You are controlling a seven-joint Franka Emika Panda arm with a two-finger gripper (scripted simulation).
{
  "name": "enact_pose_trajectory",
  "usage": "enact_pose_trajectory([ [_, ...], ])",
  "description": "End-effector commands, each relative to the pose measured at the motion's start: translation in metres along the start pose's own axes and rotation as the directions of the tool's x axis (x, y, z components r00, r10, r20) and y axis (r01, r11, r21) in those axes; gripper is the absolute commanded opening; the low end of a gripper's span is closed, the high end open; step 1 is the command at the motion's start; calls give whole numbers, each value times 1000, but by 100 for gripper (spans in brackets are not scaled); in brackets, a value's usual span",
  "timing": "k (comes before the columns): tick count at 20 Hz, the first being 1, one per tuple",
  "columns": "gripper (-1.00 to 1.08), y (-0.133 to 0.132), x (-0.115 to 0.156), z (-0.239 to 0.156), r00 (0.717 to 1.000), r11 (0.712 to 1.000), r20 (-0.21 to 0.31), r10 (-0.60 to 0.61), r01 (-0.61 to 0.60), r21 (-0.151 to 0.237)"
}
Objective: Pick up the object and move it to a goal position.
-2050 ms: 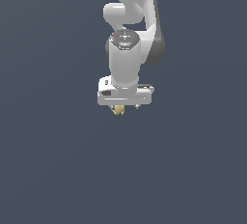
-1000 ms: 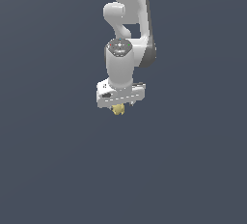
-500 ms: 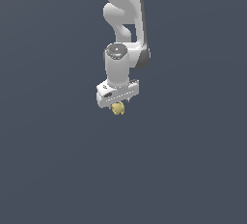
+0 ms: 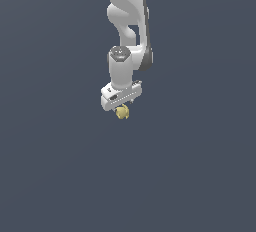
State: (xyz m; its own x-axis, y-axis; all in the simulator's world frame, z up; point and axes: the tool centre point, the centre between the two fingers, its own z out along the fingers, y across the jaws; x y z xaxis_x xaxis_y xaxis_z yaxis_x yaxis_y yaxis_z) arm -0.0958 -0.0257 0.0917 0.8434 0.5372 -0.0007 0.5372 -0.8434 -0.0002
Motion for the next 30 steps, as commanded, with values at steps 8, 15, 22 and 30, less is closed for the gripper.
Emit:
enact_pose_trajectory([
  [8, 100, -1, -2, 8, 1000, 1000, 0, -7, 7, 0],
  [15, 100, -1, -3, 39, 1000, 1000, -1, -10, 10, 0],
  [22, 100, -1, -2, 51, 1000, 1000, -1, -11, 11, 0],
  [30, -100, -1, -2, 51, 1000, 1000, -1, -11, 11, 0],
])
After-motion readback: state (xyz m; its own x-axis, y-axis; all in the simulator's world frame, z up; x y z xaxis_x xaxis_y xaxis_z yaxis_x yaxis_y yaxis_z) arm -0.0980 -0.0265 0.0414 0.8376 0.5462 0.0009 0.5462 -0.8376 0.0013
